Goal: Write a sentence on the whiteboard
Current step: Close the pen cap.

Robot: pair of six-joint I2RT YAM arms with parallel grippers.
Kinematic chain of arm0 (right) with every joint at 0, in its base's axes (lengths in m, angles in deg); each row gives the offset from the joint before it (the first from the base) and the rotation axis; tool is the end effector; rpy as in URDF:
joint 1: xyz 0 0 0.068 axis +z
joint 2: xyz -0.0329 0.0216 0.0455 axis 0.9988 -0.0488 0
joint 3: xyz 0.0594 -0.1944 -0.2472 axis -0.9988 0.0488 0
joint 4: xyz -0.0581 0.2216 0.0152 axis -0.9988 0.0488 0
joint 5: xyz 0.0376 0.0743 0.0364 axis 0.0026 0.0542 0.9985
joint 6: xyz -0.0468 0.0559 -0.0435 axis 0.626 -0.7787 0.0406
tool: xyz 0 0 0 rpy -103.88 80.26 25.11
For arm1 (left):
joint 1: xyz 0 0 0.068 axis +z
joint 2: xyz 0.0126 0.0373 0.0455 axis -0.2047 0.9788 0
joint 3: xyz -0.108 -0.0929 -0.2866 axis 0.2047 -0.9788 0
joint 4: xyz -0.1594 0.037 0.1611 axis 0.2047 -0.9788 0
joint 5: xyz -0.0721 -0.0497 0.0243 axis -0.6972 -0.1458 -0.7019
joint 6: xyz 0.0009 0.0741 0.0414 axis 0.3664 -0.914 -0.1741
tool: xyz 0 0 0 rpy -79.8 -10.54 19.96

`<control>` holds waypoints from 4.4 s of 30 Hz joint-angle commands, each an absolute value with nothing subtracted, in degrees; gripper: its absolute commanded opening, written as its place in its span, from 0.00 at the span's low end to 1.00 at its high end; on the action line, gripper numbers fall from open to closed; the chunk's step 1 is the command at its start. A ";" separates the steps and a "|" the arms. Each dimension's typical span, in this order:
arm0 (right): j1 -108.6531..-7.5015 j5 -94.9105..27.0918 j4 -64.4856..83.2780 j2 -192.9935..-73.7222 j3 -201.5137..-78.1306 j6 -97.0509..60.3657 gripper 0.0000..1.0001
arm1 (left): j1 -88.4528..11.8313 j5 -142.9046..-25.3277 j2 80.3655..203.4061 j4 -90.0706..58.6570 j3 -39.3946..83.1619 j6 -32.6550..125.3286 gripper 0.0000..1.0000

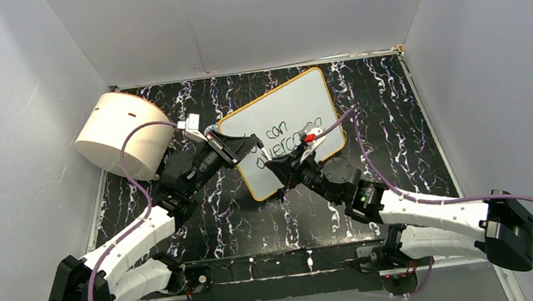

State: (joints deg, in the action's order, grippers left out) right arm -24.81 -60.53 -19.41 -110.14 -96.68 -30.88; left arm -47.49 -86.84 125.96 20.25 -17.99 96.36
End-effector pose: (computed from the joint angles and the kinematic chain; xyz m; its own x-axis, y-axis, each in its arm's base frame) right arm 0.1207 0.1785 0.3492 -0.2061 0.2821 -0.9370 -0.6562 0.6704 0.3462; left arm 0.1710 -0.1402 0.3676 -0.5645 -0.6578 -0.4987 0.4794 0.2305 -0.8468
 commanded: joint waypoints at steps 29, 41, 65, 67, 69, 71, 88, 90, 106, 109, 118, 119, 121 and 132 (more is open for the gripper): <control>-29.15 -56.60 -41.09 -105.62 -91.54 -34.25 0.00 | -54.82 -96.34 124.70 27.19 -25.99 91.90 0.00; -32.60 -49.96 -48.52 -105.81 -89.61 -40.06 0.00 | -58.21 -98.50 128.72 28.95 -25.50 91.59 0.00; -35.07 -47.80 -39.93 -108.63 -92.83 -29.15 0.00 | -61.29 -82.98 124.42 14.18 -25.41 93.93 0.00; -35.10 -48.10 -40.19 -108.57 -92.74 -29.66 0.00 | -61.38 -83.05 124.42 14.27 -25.41 93.59 0.00; -35.10 -48.94 -39.61 -108.29 -92.71 -30.12 0.00 | -61.38 -82.87 123.76 14.19 -25.68 93.51 0.00; -35.10 -48.93 -38.71 -107.80 -92.71 -30.07 0.00 | -61.37 -82.44 122.77 14.01 -26.01 93.31 0.00; -35.17 -46.41 -33.97 -107.51 -88.90 -29.68 0.00 | -60.68 -72.10 120.51 3.10 -14.16 85.86 0.67; -35.22 -45.88 -33.91 -107.53 -88.52 -29.68 0.00 | -60.18 -72.12 122.24 3.16 -12.33 85.50 0.67; -35.16 -43.10 -34.01 -106.67 -87.82 -29.81 0.00 | -56.48 -71.26 130.47 6.78 -6.63 85.97 0.55; -35.19 -42.63 -34.30 -107.08 -87.94 -29.85 0.00 | -56.42 -72.16 131.21 6.66 -5.82 86.06 0.51; -35.14 -41.90 -34.82 -107.73 -88.18 -30.10 0.00 | -56.39 -72.99 131.82 6.91 -5.37 86.48 0.34; -35.17 -41.90 -34.94 -107.86 -88.18 -30.22 0.00 | -56.37 -73.35 131.91 6.92 -5.45 86.76 0.30; -35.17 -42.05 -35.32 -107.92 -88.15 -30.53 0.00 | -56.39 -74.19 132.15 7.28 -5.90 87.17 0.23; -35.17 -45.56 -38.31 -106.95 -88.27 -31.67 0.00 | -56.40 -80.34 132.75 10.27 -10.06 91.37 0.00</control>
State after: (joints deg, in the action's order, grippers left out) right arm -35.11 -44.01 -31.27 -108.20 -87.70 -31.10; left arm -56.41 -76.74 132.80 8.45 -8.37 89.00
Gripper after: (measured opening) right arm 0.206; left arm 0.100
